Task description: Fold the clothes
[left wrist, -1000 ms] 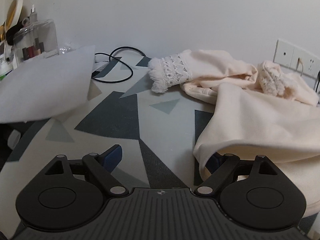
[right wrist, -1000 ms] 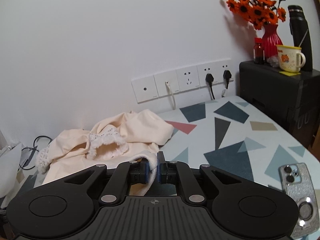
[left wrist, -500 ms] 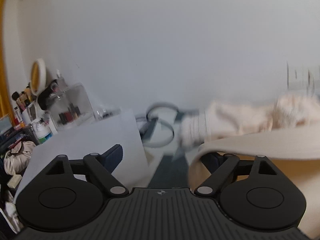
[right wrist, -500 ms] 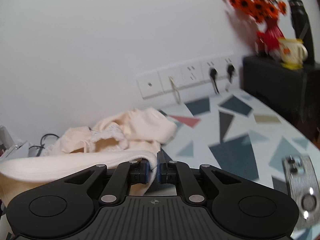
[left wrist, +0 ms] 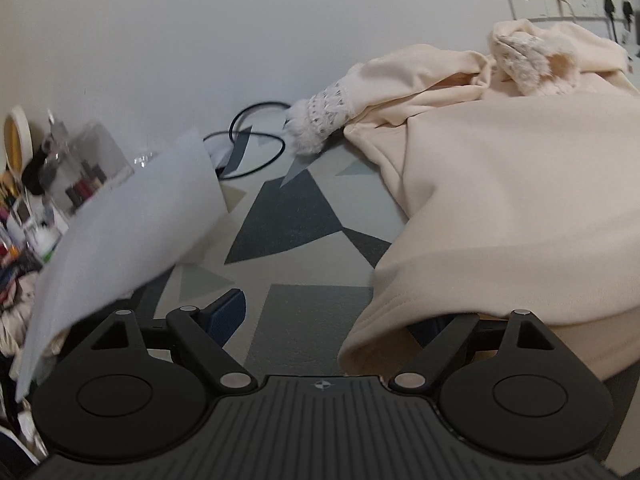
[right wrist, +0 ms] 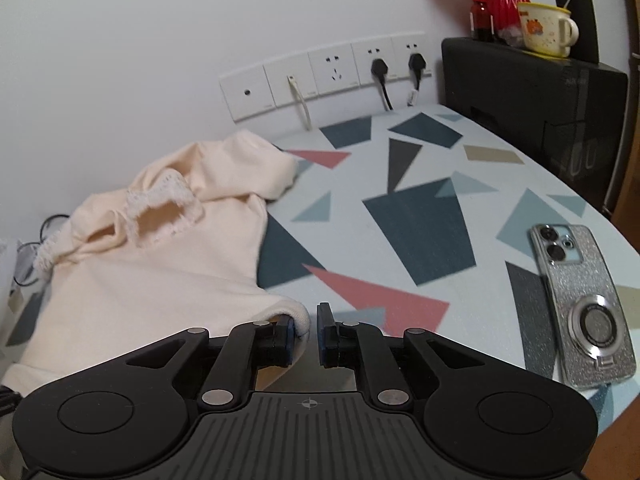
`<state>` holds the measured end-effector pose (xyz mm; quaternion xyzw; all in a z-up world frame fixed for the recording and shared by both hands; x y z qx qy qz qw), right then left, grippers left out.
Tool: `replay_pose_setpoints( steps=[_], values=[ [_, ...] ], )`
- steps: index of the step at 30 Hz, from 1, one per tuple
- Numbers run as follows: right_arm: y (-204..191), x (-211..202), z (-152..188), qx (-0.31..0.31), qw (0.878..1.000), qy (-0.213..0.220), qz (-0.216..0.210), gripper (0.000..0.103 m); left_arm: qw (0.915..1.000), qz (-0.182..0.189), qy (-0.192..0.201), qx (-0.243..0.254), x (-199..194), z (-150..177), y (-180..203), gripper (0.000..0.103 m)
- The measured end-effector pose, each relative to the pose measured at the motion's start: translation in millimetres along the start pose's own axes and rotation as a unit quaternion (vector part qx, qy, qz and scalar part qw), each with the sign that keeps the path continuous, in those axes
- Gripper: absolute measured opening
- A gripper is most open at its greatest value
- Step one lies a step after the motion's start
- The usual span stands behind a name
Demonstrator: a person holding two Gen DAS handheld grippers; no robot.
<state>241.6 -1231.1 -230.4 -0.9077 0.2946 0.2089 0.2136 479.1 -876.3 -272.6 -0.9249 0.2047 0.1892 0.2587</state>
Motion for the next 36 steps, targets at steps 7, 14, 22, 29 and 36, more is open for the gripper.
replay_pose_setpoints(
  steps=[7, 14, 22, 29, 36],
  values=[
    [10.9, 7.5, 1.1, 0.016, 1.000, -0.001, 0.012, 0.010, 0.9942, 0.023, 0.059, 0.087, -28.4, -7.1, 1.9, 0.023],
    [22.1, 13.8, 16.0, 0.043, 0.999, -0.012, 0.013, 0.015, 0.9937, 0.010, 0.034, 0.106, -15.6, 12.7, 4.4, 0.056],
    [19.9, 4.1, 30.7, -0.018, 1.000, -0.007, 0.008, 0.032, 0.9986, 0.052, 0.005, 0.011, -5.2, 11.7, -5.8, 0.038],
    [12.4, 1.6, 49.5, -0.056, 0.998, -0.010, -0.004, 0.035, 0.9924, 0.063, -0.034, -0.100, -3.3, 2.7, -22.3, 0.013],
    [-15.1, 2.8, 64.0, -0.119, 0.993, 0.003, -0.025, 0.043, 0.9732, 0.050, -0.035, -0.222, -21.2, -17.4, -54.8, 0.011]
  ],
)
Point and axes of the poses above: each gripper's, at about its wrist camera, not at the fingertips, and x roughly the way its jaws point, y to its right, z to its underside, the point moved 9 cm from there along x, roughly the way its jaws point, and after that the axes turned 10 degrees about y, right-handed, at the moved point
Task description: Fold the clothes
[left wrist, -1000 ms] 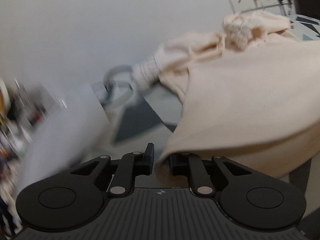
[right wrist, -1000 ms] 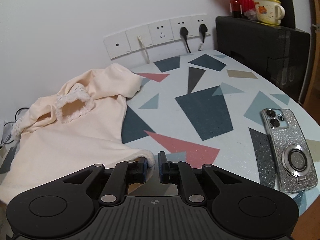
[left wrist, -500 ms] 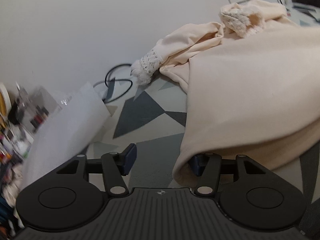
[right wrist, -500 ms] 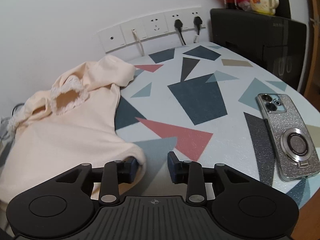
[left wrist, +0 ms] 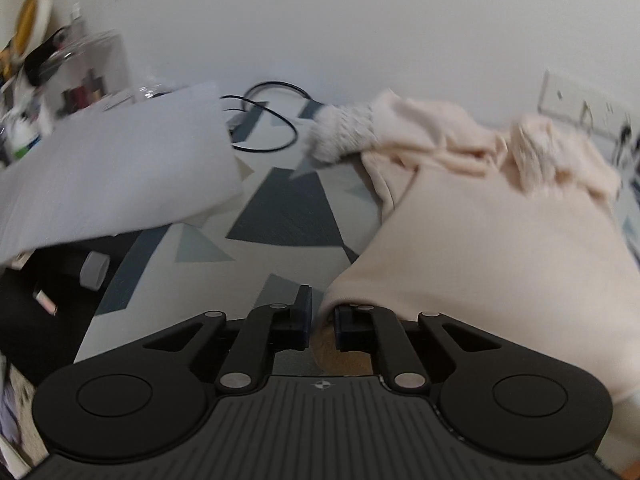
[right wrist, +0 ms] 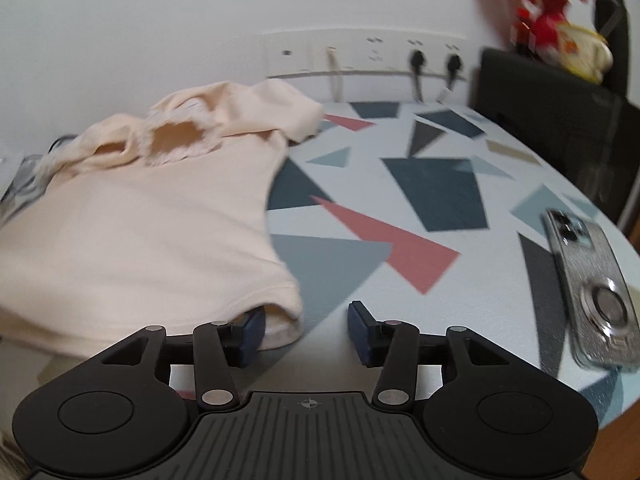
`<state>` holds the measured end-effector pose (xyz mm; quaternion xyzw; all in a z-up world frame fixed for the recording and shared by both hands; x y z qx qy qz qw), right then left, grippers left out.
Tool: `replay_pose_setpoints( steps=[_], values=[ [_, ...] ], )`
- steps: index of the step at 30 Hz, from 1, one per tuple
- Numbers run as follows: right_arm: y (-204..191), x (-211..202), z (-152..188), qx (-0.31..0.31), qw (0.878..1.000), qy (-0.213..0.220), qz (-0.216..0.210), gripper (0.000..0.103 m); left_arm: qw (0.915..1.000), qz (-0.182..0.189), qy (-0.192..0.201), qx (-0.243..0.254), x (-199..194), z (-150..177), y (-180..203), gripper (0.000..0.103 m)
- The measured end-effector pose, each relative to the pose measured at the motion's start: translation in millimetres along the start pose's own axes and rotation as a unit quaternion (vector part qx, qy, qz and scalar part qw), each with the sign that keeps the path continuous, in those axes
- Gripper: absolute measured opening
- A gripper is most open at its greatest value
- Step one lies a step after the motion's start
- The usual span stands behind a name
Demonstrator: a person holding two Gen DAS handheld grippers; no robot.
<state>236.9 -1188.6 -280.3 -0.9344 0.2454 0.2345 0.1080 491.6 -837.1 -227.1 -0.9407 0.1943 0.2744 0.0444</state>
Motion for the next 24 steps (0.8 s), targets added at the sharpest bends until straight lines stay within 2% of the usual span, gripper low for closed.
replay_pose_setpoints(
  steps=[1, 4, 6, 8, 11, 17, 20, 24],
  values=[
    [-2.8, 0.9, -0.2, -0.003, 1.000, 0.002, -0.003, 0.042, 0.9999, -0.002, 0.000, -0.012, -2.7, -2.6, -2.9, 0.011],
    [-7.1, 3.7, -1.5, -0.013, 1.000, 0.007, -0.007, 0.031, 0.9987, -0.007, -0.007, -0.049, -6.2, -7.0, -13.1, 0.011],
    [-9.1, 4.8, -2.3, -0.024, 1.000, 0.007, -0.012, 0.016, 0.9975, -0.010, -0.013, -0.068, -6.7, -6.5, -19.1, 0.011],
    [-8.6, 4.5, -3.8, -0.032, 0.999, 0.003, -0.016, 0.007, 0.9970, -0.012, -0.018, -0.074, -7.4, -3.8, -22.8, 0.011],
    [-1.2, -3.5, -12.3, -0.039, 0.999, 0.012, -0.002, 0.006, 0.9971, -0.007, -0.022, -0.073, -13.2, -0.3, -21.8, 0.011],
    [21.9, -51.6, -63.9, -0.035, 0.996, 0.081, 0.030, 0.005, 0.9960, 0.033, -0.011, -0.082, -36.8, -5.4, -11.2, 0.011],
    [36.9, -62.9, -70.4, -0.005, 0.997, 0.065, 0.033, 0.005, 0.9950, 0.052, -0.031, -0.079, -44.4, 8.8, -8.9, 0.011],
    [46.4, -68.7, -55.7, 0.029, 0.999, 0.024, 0.032, 0.004, 0.9934, 0.060, -0.067, -0.071, -48.2, 34.2, -10.2, 0.011]
  ],
)
Point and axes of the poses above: each gripper's, at about its wrist camera, not at the fingertips, and x roughly the way its jaws point, y to its right, z to its underside, the point moved 9 cm from there along x, roughly the way its jaws point, and after that the axes turned 10 degrees about y, right-handed, at the moved point
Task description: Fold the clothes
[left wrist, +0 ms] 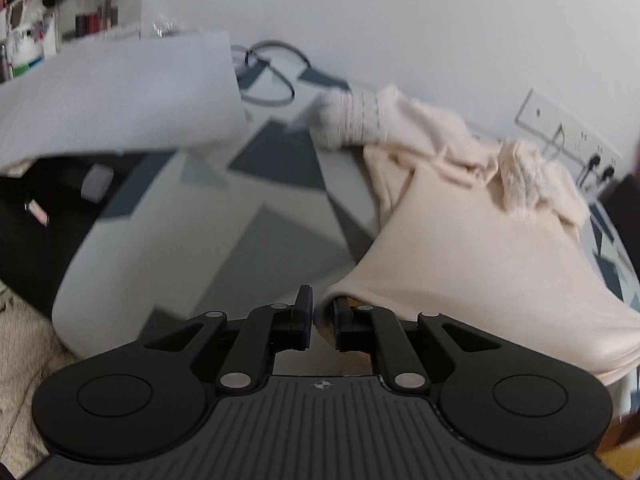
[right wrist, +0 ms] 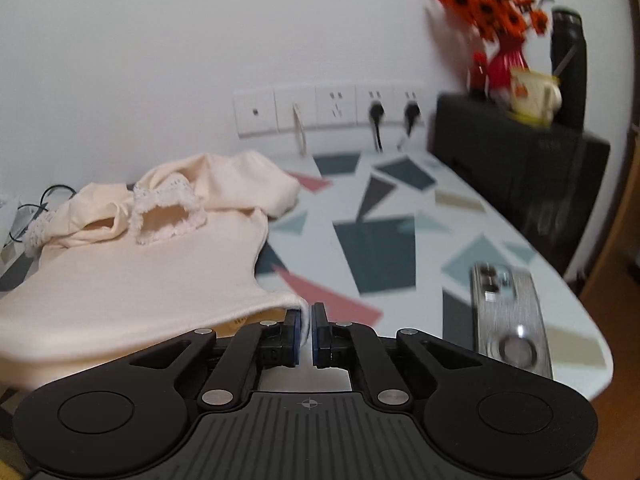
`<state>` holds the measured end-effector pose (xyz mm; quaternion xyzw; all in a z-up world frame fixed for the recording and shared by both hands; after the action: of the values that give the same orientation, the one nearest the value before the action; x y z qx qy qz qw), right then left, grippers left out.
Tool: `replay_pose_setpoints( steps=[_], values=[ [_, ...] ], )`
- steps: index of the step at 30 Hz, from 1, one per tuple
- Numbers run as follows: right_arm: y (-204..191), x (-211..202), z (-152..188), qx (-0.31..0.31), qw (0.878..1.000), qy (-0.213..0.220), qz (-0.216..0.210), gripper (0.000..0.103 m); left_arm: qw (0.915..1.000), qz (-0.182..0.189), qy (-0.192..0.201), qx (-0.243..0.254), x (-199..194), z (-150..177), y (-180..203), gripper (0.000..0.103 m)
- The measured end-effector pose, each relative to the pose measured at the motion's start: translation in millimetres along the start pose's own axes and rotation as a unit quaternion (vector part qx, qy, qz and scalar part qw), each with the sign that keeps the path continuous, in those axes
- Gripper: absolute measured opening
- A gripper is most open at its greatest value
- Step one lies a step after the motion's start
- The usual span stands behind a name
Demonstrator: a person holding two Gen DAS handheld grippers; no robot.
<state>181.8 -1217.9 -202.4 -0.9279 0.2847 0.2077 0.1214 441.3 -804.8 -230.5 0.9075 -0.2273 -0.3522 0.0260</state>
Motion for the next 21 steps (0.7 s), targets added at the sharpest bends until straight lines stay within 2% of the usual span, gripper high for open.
replay_pose_setpoints(
  steps=[5, 10, 14, 17, 19, 21],
  values=[
    [-4.5, -3.0, 7.9, 0.014, 1.000, -0.013, 0.001, 0.003, 0.9999, 0.005, -0.012, 0.007, -1.3, 1.8, 1.2, 0.011],
    [18.5, -7.9, -6.7, 0.119, 0.993, 0.001, 0.004, 0.003, 0.9948, 0.051, -0.023, 0.085, -8.3, 7.9, 24.1, 0.011],
    [38.8, -4.5, 8.5, 0.174, 0.984, -0.030, 0.021, 0.003, 0.9902, 0.058, -0.031, 0.123, -5.6, 16.4, 30.4, 0.011],
    [29.0, -0.8, 16.9, 0.128, 0.991, -0.044, 0.023, 0.004, 0.9925, 0.052, -0.029, 0.107, -2.9, 11.5, 26.2, 0.011],
    [19.0, 4.0, 23.7, 0.073, 0.996, -0.050, 0.028, 0.007, 0.9938, 0.047, -0.033, 0.096, -0.4, 10.5, 22.7, 0.011],
    [12.4, 9.6, 32.7, 0.027, 0.997, -0.056, 0.036, 0.013, 0.9939, 0.046, -0.038, 0.093, 0.3, 10.7, 21.9, 0.011]
  ],
)
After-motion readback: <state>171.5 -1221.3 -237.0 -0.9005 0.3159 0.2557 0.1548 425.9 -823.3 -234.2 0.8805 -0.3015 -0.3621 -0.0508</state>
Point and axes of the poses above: each gripper's, at about its wrist camera, not at the fingertips, and x roughly the way its jaws point, y to its right, z to its underside, the point moved 9 cm from there along x, roughly the way its jaws point, and after that the axes turned 10 degrees about y, right-handed, at the moved point
